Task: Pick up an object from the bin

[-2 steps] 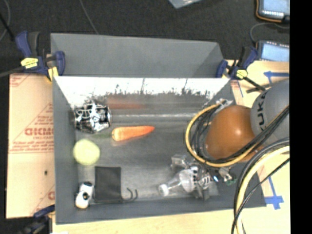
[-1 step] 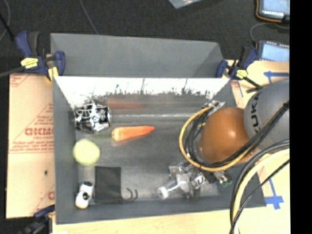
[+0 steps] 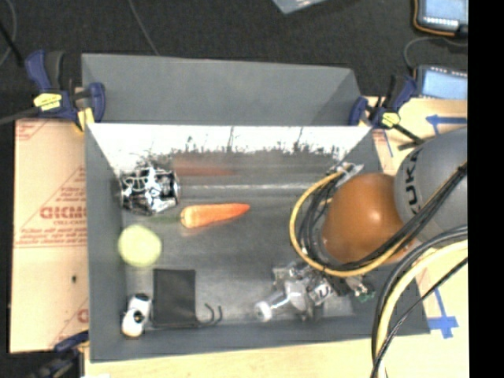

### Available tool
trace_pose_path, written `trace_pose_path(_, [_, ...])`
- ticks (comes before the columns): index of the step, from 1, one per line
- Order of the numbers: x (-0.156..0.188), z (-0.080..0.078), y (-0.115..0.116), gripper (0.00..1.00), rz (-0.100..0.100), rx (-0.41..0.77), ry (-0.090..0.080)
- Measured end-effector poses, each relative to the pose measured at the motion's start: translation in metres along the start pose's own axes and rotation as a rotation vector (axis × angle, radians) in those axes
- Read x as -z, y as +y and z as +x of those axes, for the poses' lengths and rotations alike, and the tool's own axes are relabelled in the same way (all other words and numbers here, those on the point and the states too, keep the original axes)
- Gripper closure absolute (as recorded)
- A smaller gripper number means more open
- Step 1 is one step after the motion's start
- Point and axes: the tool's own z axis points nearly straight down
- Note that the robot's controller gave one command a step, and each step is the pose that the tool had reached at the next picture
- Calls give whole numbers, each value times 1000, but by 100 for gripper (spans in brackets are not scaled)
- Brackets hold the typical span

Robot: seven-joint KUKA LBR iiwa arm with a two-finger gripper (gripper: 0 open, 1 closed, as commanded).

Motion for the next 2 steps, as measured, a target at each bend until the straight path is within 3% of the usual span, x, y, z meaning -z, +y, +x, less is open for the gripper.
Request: trace_pose_path(2, [8,0,0,100,1,1,-2])
